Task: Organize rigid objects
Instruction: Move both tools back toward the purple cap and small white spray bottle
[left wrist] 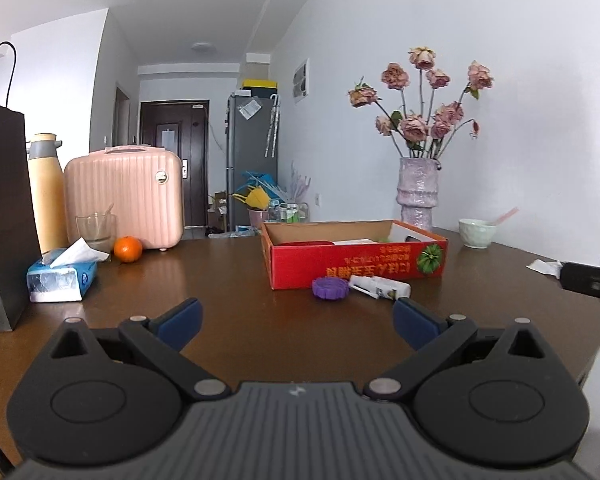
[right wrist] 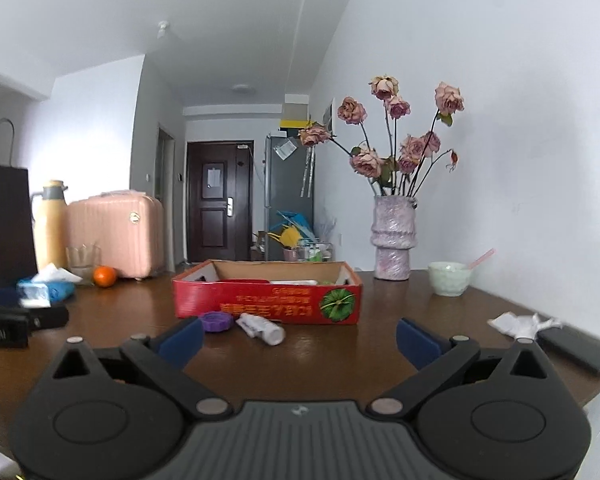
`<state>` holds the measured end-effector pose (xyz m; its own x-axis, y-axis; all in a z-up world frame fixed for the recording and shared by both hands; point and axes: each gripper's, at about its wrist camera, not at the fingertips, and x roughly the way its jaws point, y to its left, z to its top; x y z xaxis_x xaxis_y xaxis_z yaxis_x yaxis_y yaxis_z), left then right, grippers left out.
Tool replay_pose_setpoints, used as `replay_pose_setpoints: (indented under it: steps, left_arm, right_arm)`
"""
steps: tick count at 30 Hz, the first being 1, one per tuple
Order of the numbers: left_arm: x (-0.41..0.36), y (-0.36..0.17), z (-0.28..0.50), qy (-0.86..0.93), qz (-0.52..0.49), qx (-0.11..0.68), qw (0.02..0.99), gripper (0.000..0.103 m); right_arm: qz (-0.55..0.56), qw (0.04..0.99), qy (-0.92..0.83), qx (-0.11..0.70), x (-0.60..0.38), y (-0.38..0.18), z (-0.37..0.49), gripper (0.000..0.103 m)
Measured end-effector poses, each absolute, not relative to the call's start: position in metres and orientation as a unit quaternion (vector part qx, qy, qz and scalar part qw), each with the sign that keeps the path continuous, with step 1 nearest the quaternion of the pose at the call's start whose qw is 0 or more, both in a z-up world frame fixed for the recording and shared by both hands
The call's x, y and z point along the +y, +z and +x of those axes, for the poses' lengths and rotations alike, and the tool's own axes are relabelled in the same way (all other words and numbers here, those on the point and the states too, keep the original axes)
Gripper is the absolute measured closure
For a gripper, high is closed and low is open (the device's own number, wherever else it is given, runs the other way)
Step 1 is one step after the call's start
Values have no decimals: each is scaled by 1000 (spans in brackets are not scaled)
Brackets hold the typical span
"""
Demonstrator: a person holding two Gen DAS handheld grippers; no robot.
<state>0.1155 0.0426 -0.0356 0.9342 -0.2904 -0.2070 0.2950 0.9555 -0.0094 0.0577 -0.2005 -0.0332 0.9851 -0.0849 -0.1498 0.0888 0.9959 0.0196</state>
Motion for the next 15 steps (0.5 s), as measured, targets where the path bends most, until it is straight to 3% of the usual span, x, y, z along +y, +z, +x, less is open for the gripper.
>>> replay_pose_setpoints:
  steps: [15]
  left_arm:
    - [24, -51, 146, -159, 23, 144, 976, 0]
  right_arm:
    - [23, 990, -51, 128, -206, -62, 90, 0]
